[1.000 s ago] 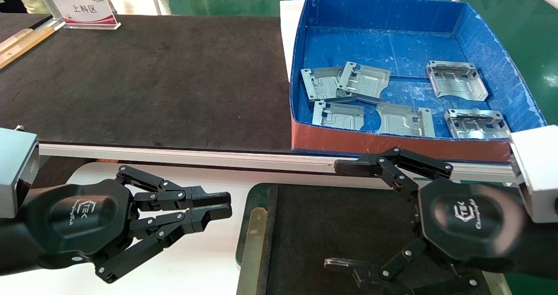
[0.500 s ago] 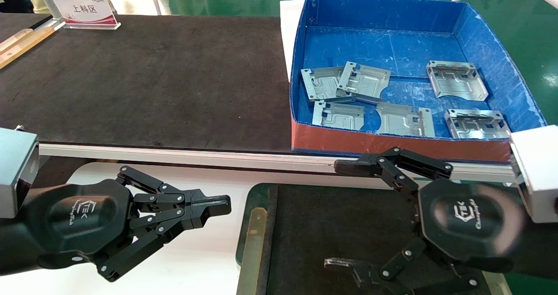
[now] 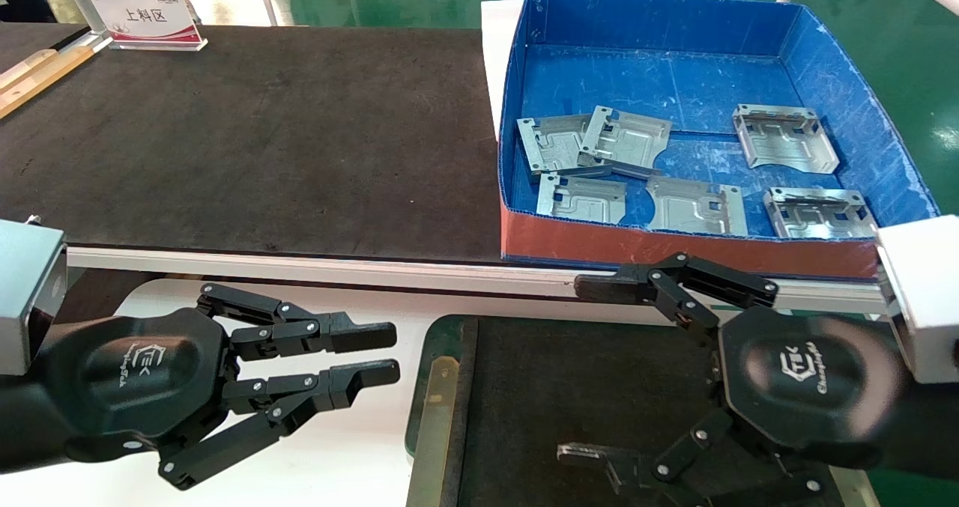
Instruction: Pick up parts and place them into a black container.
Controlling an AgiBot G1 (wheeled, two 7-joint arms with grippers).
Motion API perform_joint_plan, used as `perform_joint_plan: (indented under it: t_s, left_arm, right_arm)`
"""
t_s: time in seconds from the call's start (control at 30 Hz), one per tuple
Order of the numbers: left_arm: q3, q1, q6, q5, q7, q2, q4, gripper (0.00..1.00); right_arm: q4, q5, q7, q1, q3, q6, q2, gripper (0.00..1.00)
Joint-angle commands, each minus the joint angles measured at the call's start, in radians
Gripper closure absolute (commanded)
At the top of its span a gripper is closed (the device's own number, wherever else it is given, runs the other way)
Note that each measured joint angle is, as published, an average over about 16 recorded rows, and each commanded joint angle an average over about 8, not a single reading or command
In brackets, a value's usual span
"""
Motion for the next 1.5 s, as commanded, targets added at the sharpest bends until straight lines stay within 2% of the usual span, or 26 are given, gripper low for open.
perform_joint_plan:
  t_s: [0.03,0.17,0.3,0.53,0.7,1.07,1.3,1.5]
  left_arm:
    - [0.000,0.000,0.000,0.000,0.000,0.000,0.000,0.00]
    - [0.000,0.000,0.000,0.000,0.000,0.000,0.000,0.00]
    - [0.000,0.000,0.000,0.000,0.000,0.000,0.000,0.00]
    - [0.000,0.000,0.000,0.000,0.000,0.000,0.000,0.00]
    - [0.000,0.000,0.000,0.000,0.000,0.000,0.000,0.00]
    - [0.000,0.000,0.000,0.000,0.000,0.000,0.000,0.00]
    - [0.000,0.000,0.000,0.000,0.000,0.000,0.000,0.00]
    - [0.000,0.000,0.000,0.000,0.000,0.000,0.000,0.00]
  right_arm:
    - [-0.002,0.002,0.000,-0.001,0.000,-0.001,0.000,0.00]
    - [0.009,-0.012,0.000,0.004,-0.002,0.010,0.000,0.00]
    - [0.003,-0.038,0.011,0.023,0.001,0.068,-0.007,0.00]
    - [-0.112,-0.126,0.018,0.128,-0.008,0.181,-0.047,0.00]
    - [-0.287,-0.239,-0.025,0.263,-0.042,0.228,-0.100,0.00]
    - [-0.809,-0.477,-0.197,0.572,-0.131,0.364,-0.250,0.00]
    - [-1.079,-0.534,-0.245,0.678,-0.146,0.541,-0.336,0.00]
    - [-1.223,-0.524,-0.213,0.717,-0.133,0.681,-0.392,0.00]
